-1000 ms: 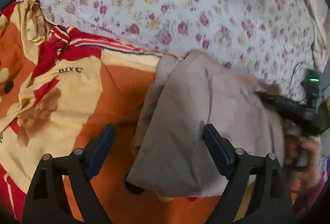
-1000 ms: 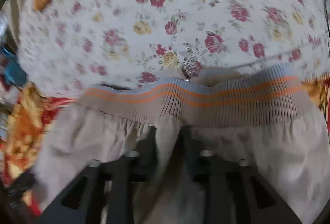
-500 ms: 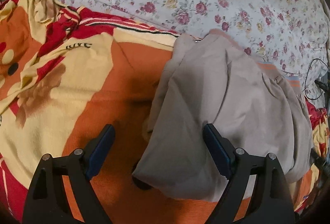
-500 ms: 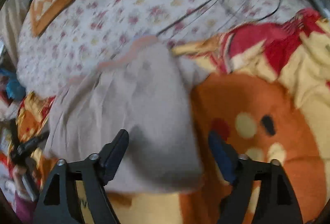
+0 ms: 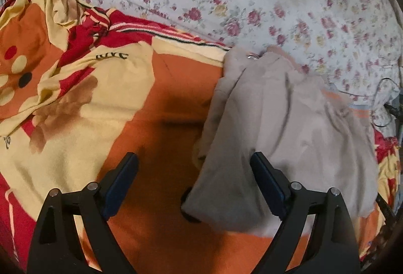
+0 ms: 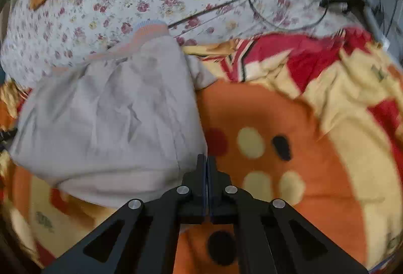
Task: Fold large clothes
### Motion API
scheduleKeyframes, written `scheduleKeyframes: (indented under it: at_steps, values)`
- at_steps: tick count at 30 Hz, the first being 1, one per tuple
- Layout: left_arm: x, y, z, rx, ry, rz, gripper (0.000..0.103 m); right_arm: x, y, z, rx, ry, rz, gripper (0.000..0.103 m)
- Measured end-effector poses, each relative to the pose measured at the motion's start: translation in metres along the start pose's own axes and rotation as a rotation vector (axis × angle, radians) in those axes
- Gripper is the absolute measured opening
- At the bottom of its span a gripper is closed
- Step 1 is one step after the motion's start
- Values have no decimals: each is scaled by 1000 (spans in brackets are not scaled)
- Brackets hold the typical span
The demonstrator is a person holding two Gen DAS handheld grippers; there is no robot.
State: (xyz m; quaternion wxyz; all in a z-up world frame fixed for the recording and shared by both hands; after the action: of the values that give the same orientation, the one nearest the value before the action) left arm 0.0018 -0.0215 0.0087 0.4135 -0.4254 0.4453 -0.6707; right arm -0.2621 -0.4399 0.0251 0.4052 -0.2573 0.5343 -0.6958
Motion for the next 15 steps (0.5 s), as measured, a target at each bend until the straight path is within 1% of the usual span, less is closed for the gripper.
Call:
scheduleKeyframes:
  at_steps: [1,3,5,7,10,12,13,14,15]
  values:
    - [0,-3,-2,0,4,-14,91,1,-7,-1,20,12,11,3]
    - [-2,-11,-7,-12,16,-60,91,2,-24,-1,46,38,-1,11]
    - [-4,-14,-11,-23,15,-84,91,-1,-40,-1,60,51,12,34]
    - [-5,-11,-14,-45,23,-105,91,-15,-56,-2,80,29,71,41]
    - [0,0,-19,-78,53,-90,90,-54,-62,-1,86,-48,178,41]
    - [3,8,-19,-90,78,-50,71,-91,-54,0,60,-128,241,41]
    - [4,11,-18,-100,87,-34,49,-107,-49,2,48,-160,257,41]
    - [3,13,-18,-114,94,-39,34,-127,-43,2,36,-199,270,40]
    - [2,15,-16,-118,88,-39,31,-139,-39,4,36,-221,274,40]
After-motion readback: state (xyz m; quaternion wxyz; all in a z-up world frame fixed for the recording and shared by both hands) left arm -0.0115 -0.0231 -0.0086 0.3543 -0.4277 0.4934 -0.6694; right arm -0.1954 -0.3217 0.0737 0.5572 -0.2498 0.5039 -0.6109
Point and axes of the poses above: each gripper's, at about its wrist camera, not at the fingertips, and y roughly the way its jaws point, x to its right, z to its top, the point moved 3 cm from there along y, roughly the way its jaws point, and after that the axes turned 15 degrees about -x, right-handed, at the moved point
